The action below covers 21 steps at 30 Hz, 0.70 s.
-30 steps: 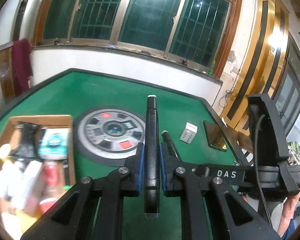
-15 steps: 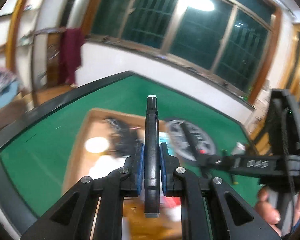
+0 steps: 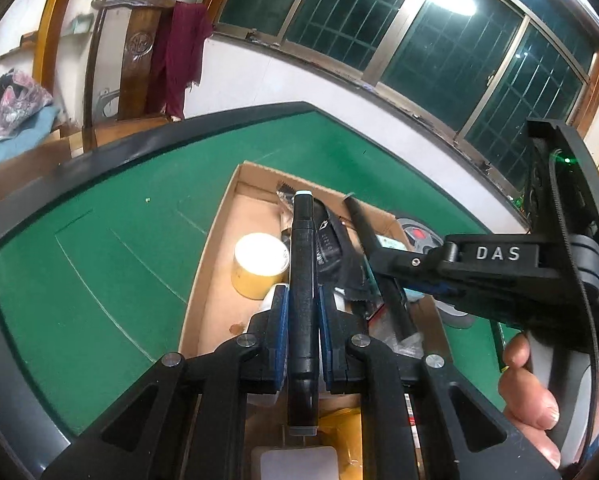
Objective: Organize objects
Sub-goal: 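Carry both markers into the cardboard box and open both grippers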
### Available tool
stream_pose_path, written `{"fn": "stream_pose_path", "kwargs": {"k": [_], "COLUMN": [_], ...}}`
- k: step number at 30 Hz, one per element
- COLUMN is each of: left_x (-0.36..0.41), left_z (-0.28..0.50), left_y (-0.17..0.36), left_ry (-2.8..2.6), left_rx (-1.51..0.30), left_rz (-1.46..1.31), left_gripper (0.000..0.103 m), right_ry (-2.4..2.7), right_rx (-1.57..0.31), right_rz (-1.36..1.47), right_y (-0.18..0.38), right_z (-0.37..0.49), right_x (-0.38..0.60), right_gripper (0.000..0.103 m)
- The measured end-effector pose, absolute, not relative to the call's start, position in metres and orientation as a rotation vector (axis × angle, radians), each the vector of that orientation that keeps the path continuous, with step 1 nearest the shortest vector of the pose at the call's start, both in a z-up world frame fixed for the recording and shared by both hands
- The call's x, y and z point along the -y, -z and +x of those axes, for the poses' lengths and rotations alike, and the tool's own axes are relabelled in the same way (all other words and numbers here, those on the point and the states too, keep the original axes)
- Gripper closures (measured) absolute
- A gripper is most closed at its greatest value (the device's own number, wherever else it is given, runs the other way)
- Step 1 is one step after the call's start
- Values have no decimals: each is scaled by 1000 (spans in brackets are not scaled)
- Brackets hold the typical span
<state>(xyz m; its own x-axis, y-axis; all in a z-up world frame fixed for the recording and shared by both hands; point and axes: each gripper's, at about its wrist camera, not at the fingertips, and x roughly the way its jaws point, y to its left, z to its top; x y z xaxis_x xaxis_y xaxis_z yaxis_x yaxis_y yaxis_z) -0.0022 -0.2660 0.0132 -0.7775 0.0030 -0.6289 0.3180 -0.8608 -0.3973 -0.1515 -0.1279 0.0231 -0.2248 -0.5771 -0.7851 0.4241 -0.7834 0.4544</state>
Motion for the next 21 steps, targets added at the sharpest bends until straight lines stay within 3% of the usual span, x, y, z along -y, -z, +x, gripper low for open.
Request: {"fn": "stream_pose_path", "kwargs": {"k": [11, 13, 17, 21], "left_x": [277, 274, 266, 248], "left_z": [6, 8, 15, 18], "left_y": [-7, -11, -22, -38], "left_ry": [2665, 2668, 2670, 2706], "left_rx": [-877, -873, -882, -833], "left_rz": [997, 991, 942, 911], "left_gripper": [88, 83, 54, 53], "right_ry": [1939, 1934, 1920, 1925], "right_rx": [275, 281, 318, 358], "right_rz": [1414, 1401, 1369, 1330], "right_y": [-18, -22, -31, -42], "right_z": [-153, -148, -140, -131], "right_x": [120, 116, 97, 66], "right_gripper": [88, 88, 88, 88]}}
